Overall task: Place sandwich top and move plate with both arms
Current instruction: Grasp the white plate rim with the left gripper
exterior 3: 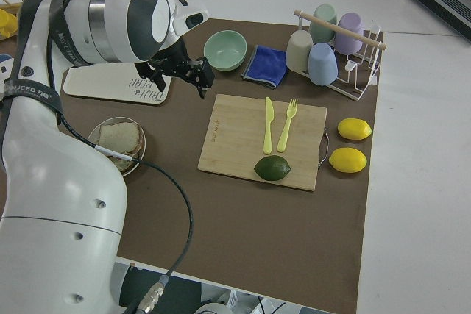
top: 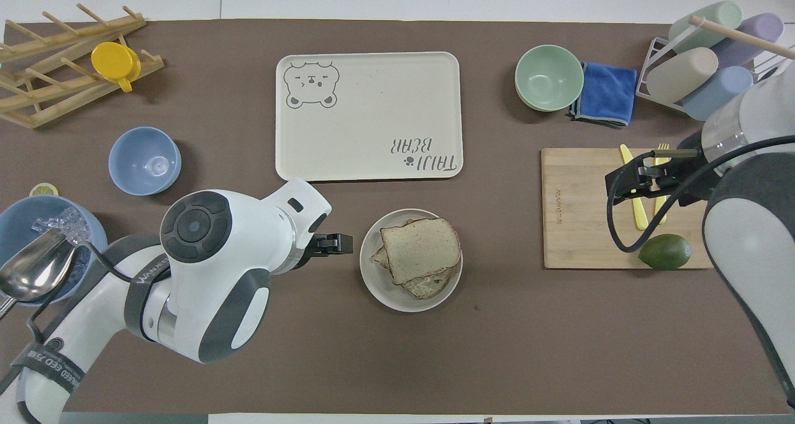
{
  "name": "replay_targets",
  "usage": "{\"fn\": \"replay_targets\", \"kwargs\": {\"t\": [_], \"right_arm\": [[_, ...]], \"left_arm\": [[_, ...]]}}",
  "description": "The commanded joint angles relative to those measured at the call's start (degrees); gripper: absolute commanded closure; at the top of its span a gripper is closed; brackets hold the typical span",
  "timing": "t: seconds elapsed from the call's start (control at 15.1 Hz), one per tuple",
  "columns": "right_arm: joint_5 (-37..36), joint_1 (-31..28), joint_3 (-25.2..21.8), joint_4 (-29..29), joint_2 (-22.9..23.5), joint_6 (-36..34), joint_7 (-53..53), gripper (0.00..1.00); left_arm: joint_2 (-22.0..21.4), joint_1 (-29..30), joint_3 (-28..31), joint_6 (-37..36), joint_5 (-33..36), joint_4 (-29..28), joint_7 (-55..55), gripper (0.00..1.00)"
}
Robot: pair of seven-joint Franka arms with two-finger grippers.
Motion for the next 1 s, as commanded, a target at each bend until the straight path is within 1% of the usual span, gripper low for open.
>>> {"fn": "replay_targets", "kwargs": {"t": [0.0,0.13,0.2,0.4,0.46,0.6,0.73,0.93], "right_arm": [[0.65,-1.25,0.58,1.85,1.07,-1.22,-0.93,0.0],[0.56,-1.77,0.49,2.11,1.07,-2.01,-2.24,0.0],[0.65,-2.21,0.31,2.72,1.85,-2.02,-3.73,0.0],[0.65,-2.3,-0.3,4.47,2.21,-2.19,-4.36,0.0],[0.56,-2.3,-0.39,5.61,2.99,-2.28,-4.36,0.0],[0.65,-2.48,-0.56,5.89,3.27,-2.98,-5.32,0.0],[0.65,-2.74,-0.65,5.98,3.18,-3.25,-5.5,0.0],[0.65,-3.18,-0.74,5.98,3.26,-3.24,-5.5,0.0]], "left_arm": [[-0.29,-3.13,0.88,7.02,-0.8,-4.8,-2.78,0.0],[0.23,-3.4,0.88,7.92,-1.93,-5.69,-4.27,0.0],[0.84,-3.4,0.88,8.97,-2.64,-5.78,-4.45,0.0],[1.2,-4.01,0.88,10.03,-5.19,-6.13,-6.2,0.03],[1.28,-4.45,0.88,10.64,-5.54,-6.22,-6.55,0.05],[3.64,-4.8,0.88,13.35,-5.81,-6.49,-7.52,0.07],[5.5,-6.56,0.88,16.35,-6.07,-6.49,-8.05,0.08],[7.16,-8.22,0.88,17.15,-6.6,-6.4,-7.97,0.11]]}}
